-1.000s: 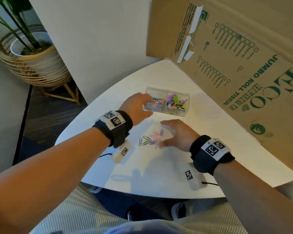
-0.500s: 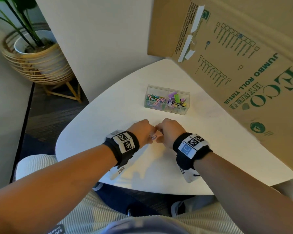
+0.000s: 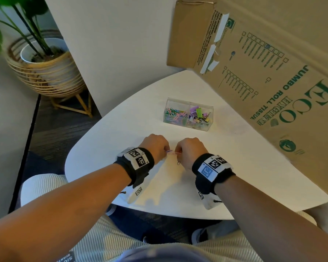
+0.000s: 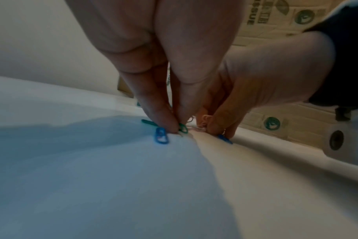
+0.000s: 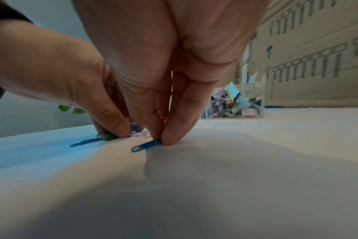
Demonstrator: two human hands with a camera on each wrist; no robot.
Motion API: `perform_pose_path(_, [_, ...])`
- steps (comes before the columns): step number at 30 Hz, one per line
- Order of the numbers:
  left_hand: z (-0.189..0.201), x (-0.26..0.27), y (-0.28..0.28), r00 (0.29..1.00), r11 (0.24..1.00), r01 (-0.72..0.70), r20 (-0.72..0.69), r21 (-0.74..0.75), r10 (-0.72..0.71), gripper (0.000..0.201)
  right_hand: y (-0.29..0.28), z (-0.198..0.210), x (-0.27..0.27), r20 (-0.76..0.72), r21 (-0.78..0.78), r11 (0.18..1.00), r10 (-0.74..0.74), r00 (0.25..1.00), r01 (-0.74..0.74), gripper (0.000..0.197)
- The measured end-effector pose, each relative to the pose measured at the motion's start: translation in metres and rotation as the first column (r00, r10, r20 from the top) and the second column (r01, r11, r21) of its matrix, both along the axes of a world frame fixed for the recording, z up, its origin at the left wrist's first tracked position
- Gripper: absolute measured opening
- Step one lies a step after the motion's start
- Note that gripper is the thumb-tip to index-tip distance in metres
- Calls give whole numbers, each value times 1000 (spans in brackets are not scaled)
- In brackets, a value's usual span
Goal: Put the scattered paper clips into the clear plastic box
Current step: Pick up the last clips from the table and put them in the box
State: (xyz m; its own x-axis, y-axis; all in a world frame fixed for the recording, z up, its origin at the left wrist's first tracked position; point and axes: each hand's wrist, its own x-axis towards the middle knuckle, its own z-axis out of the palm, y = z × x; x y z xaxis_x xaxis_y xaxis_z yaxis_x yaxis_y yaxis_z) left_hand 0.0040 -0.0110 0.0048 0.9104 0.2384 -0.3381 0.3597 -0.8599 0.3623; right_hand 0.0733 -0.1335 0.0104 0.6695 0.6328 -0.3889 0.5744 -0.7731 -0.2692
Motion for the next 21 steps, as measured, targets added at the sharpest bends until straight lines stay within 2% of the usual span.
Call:
perform_pose_path(4, [0,-2,10,981,967,-175,46,-184,186,18,-8,2,10,-107,138,974,-167,980,181,11])
perform_pose_path(7, [4,0,18,944,907,-267,100,-325,314,15,-13,11,21,-223,275,898,-287,931,343,9])
perform_pose_path(11, [12,7,30,875,811,-335,160,-478,456,13,-7,34,33,-315,410,801,-326,891,437,7])
perform_pose_path(14, [15,14,35,817,724,-348,186,-595,546,17,12,48,50,-234,468,771,-365,901,433,6])
perform_pose_path(16, [15,17,33,799,706,-345,201,-618,566,18,29,54,62,-189,495,754,-393,900,432,9])
perform_pose_path(19, [15,21,30,778,693,-347,218,-631,589,16,51,57,76,-94,492,786,-379,921,374,12])
perform_pose_path(21, [19,25,32,754,685,-347,243,-641,610,15,58,56,83,-79,427,832,-356,931,354,15])
